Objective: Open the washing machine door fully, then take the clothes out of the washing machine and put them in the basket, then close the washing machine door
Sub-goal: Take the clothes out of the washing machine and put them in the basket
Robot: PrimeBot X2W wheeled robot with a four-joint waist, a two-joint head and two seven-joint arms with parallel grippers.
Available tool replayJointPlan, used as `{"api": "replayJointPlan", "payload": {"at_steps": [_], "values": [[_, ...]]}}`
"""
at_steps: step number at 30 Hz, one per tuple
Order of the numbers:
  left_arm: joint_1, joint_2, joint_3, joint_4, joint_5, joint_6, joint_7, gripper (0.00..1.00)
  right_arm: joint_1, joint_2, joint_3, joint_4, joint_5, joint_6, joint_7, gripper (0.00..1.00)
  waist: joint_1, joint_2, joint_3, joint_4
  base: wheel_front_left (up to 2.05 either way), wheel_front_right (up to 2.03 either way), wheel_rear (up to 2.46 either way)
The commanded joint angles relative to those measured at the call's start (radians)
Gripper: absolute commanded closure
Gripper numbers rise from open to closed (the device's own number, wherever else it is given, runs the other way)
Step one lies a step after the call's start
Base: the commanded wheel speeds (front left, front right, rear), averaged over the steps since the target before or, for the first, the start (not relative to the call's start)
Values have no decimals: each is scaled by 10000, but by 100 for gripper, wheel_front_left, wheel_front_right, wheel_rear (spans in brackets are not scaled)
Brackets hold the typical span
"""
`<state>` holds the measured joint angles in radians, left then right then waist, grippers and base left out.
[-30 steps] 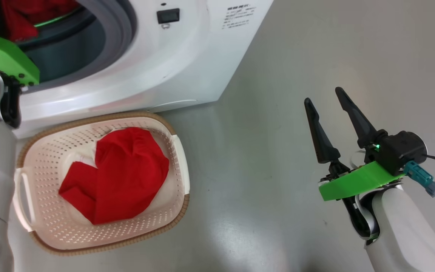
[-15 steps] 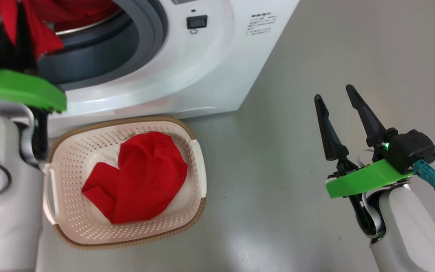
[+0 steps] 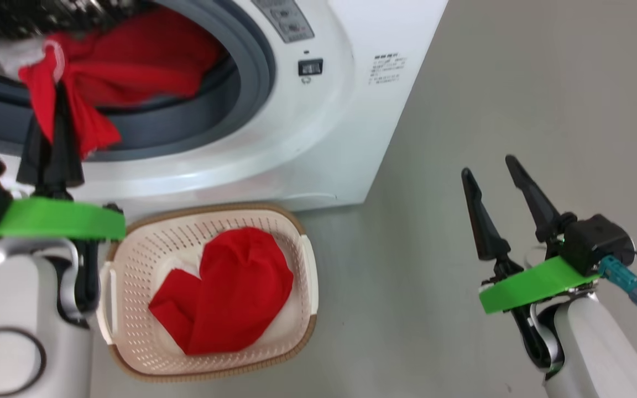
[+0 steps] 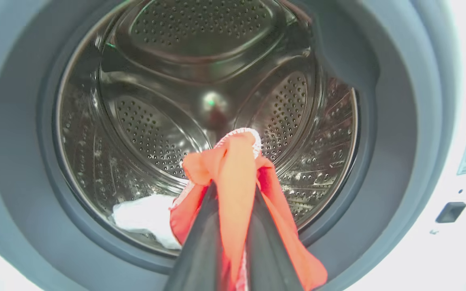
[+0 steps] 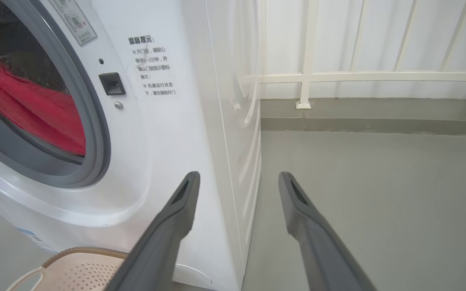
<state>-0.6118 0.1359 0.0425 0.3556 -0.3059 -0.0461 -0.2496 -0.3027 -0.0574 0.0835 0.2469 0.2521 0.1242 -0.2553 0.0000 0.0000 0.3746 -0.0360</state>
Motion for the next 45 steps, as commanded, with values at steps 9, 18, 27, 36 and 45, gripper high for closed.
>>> {"api": "replayJointPlan", "payload": {"at_steps": [9,18,27,36,45], "values": [[1500,164,223,-1777,233,44,18,100,549,37,156,-118,-14,65,-65,0,0,0,-1238,149,0,0,0],[3081,-202,-89,-3861,249,414,450,100,761,51,177,-120,66,65,-65,0,0,0,-1551,146,0,0,0],[4443,-601,-728,-3595,-126,586,695,100,782,58,254,-141,52,65,-65,0,0,0,-1306,70,0,0,0],[3728,-738,-1460,-380,-379,448,699,100,515,-36,326,-136,17,65,-65,0,0,0,-691,47,0,0,0],[2337,-844,-1906,3550,-1502,-24,744,100,311,-68,491,-109,5,65,-65,0,0,0,3,7,0,0,0]]}}
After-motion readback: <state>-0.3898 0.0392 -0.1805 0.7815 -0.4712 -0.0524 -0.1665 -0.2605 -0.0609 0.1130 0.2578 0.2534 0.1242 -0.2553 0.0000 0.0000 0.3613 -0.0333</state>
